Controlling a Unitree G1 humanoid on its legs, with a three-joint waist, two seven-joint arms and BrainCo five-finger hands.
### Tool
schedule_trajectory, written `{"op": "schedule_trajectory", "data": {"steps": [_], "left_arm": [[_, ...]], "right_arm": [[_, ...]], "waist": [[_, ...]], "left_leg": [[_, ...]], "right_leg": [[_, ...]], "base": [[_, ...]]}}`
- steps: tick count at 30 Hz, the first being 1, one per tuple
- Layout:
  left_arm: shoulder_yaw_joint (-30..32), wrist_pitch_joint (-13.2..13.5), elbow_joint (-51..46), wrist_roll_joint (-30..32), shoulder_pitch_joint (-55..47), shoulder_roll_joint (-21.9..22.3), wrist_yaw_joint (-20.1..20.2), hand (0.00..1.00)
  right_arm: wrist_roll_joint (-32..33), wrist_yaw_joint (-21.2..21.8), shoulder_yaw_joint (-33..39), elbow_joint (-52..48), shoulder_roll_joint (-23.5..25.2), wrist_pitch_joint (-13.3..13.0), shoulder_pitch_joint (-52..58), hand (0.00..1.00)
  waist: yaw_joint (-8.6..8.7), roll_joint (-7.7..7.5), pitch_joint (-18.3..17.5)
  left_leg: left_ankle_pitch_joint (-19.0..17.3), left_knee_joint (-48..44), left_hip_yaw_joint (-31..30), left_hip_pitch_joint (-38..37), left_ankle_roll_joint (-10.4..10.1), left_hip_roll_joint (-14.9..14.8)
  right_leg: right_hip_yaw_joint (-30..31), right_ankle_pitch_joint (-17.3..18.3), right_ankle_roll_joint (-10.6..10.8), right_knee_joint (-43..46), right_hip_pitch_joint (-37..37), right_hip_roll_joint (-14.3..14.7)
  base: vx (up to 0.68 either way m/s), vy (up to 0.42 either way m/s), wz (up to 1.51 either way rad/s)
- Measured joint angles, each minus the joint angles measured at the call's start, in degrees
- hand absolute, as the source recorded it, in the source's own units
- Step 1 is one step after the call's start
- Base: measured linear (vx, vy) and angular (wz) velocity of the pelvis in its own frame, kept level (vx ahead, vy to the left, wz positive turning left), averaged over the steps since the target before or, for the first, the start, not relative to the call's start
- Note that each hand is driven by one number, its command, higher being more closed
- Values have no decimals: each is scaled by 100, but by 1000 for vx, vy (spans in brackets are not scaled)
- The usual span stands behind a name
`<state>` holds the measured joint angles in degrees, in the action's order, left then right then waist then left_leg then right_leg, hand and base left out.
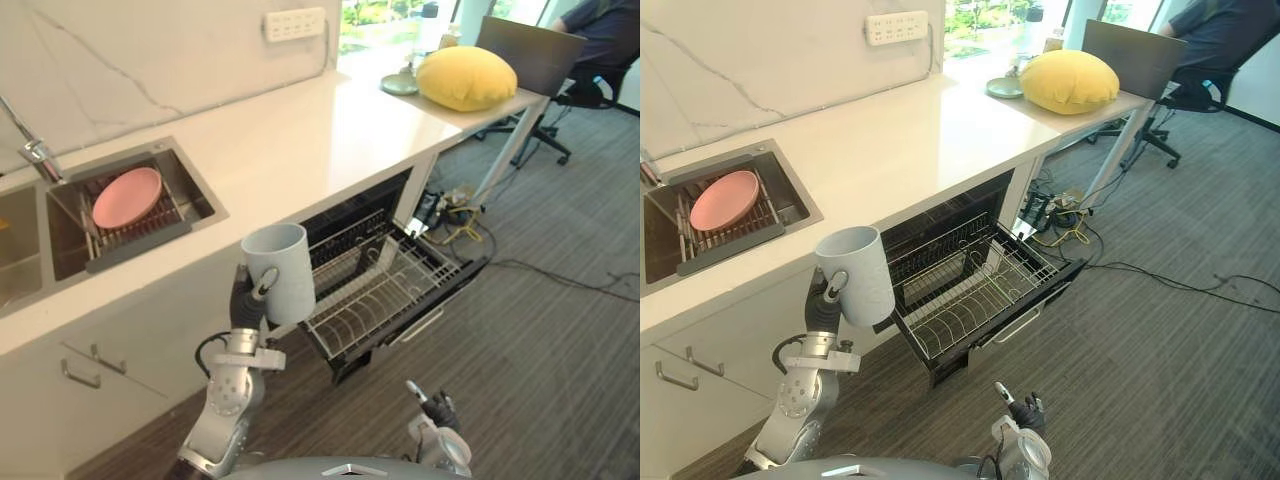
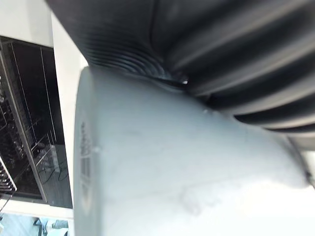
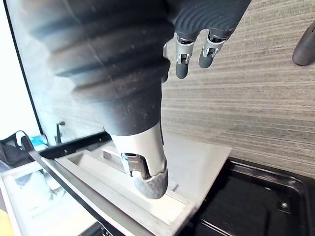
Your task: Walk over to the sink, pick up the cup, carry it to the dishwasher, place the cup inside the dishwasher, then close the dishwasher door
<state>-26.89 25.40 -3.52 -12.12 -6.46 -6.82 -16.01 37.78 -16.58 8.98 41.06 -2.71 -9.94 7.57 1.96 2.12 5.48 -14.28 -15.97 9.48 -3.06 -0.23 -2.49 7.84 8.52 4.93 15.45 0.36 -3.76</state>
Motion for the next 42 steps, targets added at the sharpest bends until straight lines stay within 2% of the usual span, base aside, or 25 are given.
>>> {"op": "schedule_trajectory", "data": {"steps": [2, 3, 6, 7, 8, 9, 10, 11, 12, 13, 16, 19, 21, 24, 25, 26, 28, 30, 31, 32, 33, 34, 35, 37, 42], "left_arm": [[6, -37, 7, 2, -1, -3, -2, 100], [23, -50, 9, 3, 1, -6, 1, 100], [160, -56, -46, 64, 13, 3, 0, 100], [249, -61, -46, 114, 71, 4, 9, 100], [396, -137, -36, 117, 90, 16, 51, 100], [470, -146, -37, 120, 95, 25, 95, 100], [928, -154, -23, 111, 89, 16, 221, 100], [1498, -65, -22, 86, 78, -1, 410, 100], [1777, 6, -38, 55, 76, -37, 460, 100], [2254, 70, -164, -115, 31, -129, 552, 100], [2478, 56, -506, -151, -193, -318, 650, 100], [2384, -54, -638, -94, -383, -291, 643, 100], [2321, -128, -648, 33, -455, -197, 634, 100], [2214, -160, -652, 250, -460, -65, 406, 100], [2174, -160, -655, 368, -474, -1, 293, 100], [2152, -160, -668, 417, -496, 65, 208, 100], [1953, -160, -735, 600, -745, 149, -96, 100], [1756, -186, -682, 685, -818, 147, -154, 100], [1667, -249, -662, 848, -853, 154, -234, 100], [1591, -256, -627, 914, -850, 135, -279, 100], [1533, -261, -605, 930, -817, 121, -307, 100], [1421, -287, -577, 1070, -745, 134, -340, 100], [1316, -312, -425, 1181, -683, 141, -413, 100], [1239, -432, -350, 1292, -546, 136, -586, 100], [1111, -690, 388, 1373, 167, 111, -1058, 100]], "right_arm": [[-86, -152, 86, -272, 30, -29, 45, 0], [-194, -162, 90, -463, 26, -51, 74, 0], [-222, -110, 72, -1098, 8, -239, 88, 0], [-220, -6, 57, -1405, 43, -384, 96, 0], [-225, 129, 94, -1688, 43, -517, 259, 0], [-215, 230, 127, -1759, 43, -586, 318, 0], [-143, 756, 564, -1798, 56, -852, 490, 0], [313, 1790, 1268, -1847, 24, -1163, 547, 0], [508, 2144, 1628, -1964, -55, -1294, 583, 0], [1081, 3001, 2179, -2273, -419, -1483, 582, 0], [1609, 4104, 2255, -2866, -1074, -1577, 534, 0], [1511, 4560, 1699, -3326, -874, -1595, 257, 0], [1266, 4660, 1226, -3587, -601, -1556, 222, 0], [992, 4642, 438, -4143, -372, -1303, 221, 0], [876, 4614, 139, -4385, -369, -1171, 221, 0], [800, 4588, -11, -4520, -368, -1093, 228, 0], [553, 4452, -615, -5031, -367, -714, 277, 0], [457, 4377, -833, -5259, -399, -564, 267, 0], [458, 4342, -967, -5362, -420, -340, 222, 0], [461, 4332, -1026, -5389, -420, -273, 180, 0], [460, 4288, -1048, -5413, -443, -230, 131, 0], [461, 4164, -1069, -5478, -552, -188, 82, 0], [462, 4070, -1115, -5475, -614, -104, 90, 0], [462, 3970, -1301, -5599, -681, -93, 48, 0], [462, 3681, -1560, -5558, -705, -82, -474, 0]], "waist": [[8, -135, 81], [28, -154, 72], [66, -181, -18], [63, -182, -12], [155, -137, 7], [153, -140, 10], [143, -173, 26], [106, -203, 40], [111, -214, 48], [92, -234, 56], [-37, -331, -5], [-51, -610, 23], [-89, -620, 49], [-155, -430, 170], [-175, -251, 235], [-176, -155, 246], [-212, 154, 329], [-172, 277, 383], [-231, 126, 458], [-309, -59, 460], [-327, -23, 427], [-254, -18, 432], [-243, -5, 388], [-182, -72, 402], [-262, -124, 441]], "left_leg": [[5, 206, 302, -397, 21, 83], [-1, 254, 416, -512, 33, 142], [7, 319, 761, -500, 100, 240], [48, 282, 773, -392, 163, 267], [109, 279, 748, -296, 194, 210], [128, 295, 728, -284, 207, 205], [150, 325, 736, -288, 221, 178], [141, 326, 777, -300, 235, 167], [135, 326, 794, -303, 248, 166], [70, 328, 890, -301, 253, 149], [-4, 292, 1154, -296, 241, 117], [-65, 84, 1252, -147, 244, 49], [-223, -277, 1253, 0, 248, -100], [-533, -748, 1244, 90, 223, -298], [-689, -926, 1249, 144, 171, -376], [-770, -1009, 1259, 197, 146, -423], [-922, -1366, 1344, 119, -79, -668], [-888, -2232, 1151, 423, -185, -922], [-558, -2912, 968, 772, -364, -926], [-660, -2517, 892, 803, -266, -724], [-653, -2019, 795, 792, -280, -627], [-73, -1047, 663, 786, -245, -565], [193, -544, 760, 487, 29, -296], [330, -272, 779, 376, 119, -87], [330, -168, 766, 165, 131, -44]], "right_leg": [[-640, 157, -155, 1405, -590, -129], [-970, 166, -172, 1655, -677, -276], [-1407, 258, -266, 1147, -608, -454], [-1541, 166, -104, 627, -490, -466], [-1594, -134, -25, 172, -391, -379], [-1604, -212, -7, 66, -361, -364], [-1598, -412, 3, -248, -237, -303], [-1581, -534, 7, -496, -129, -276], [-1583, -584, -30, -634, -70, -269], [-1659, -679, -56, -893, 22, -269], [-1754, -939, -130, -1127, 42, -311], [-1784, -1195, -7, -1261, -4, -298], [-1776, -1264, 35, -1277, 17, -202], [-1760, -1292, 57, -1350, 154, -90], [-1741, -1254, 90, -1290, 152, -66], [-1729, -1207, 111, -1216, 127, -33], [-1718, -695, -87, -635, 119, 155], [-1760, -527, -64, -617, 205, 263], [-1695, -565, -98, -769, 388, 93], [-1637, -577, -66, -797, 383, -86], [-1616, -575, -54, -813, 393, -175], [-1629, -572, 20, -868, 401, -221], [-1589, -618, 122, -945, 518, -393], [-1605, -737, 246, -1224, 635, -528], [-1601, -892, 267, -1520, 901, -504]], "base": [[-51, 46, -70], [-69, 75, -75], [-78, 75, -61], [-47, 81, -38], [-35, 63, -19], [-82, 78, -6], [-97, 88, -13], [-79, 74, -17], [-89, 91, -27], [-73, 85, -39], [-66, 116, -43], [-19, 48, -20], [19, -13, -8], [3, 23, -5], [-20, 47, -7], [-6, 37, -15], [94, -12, -16], [130, -20, 8], [92, 34, -6], [97, 41, -18], [63, 63, -11], [126, 113, 4], [150, 130, 13], [123, 113, 11], [25, 23, -1]]}}
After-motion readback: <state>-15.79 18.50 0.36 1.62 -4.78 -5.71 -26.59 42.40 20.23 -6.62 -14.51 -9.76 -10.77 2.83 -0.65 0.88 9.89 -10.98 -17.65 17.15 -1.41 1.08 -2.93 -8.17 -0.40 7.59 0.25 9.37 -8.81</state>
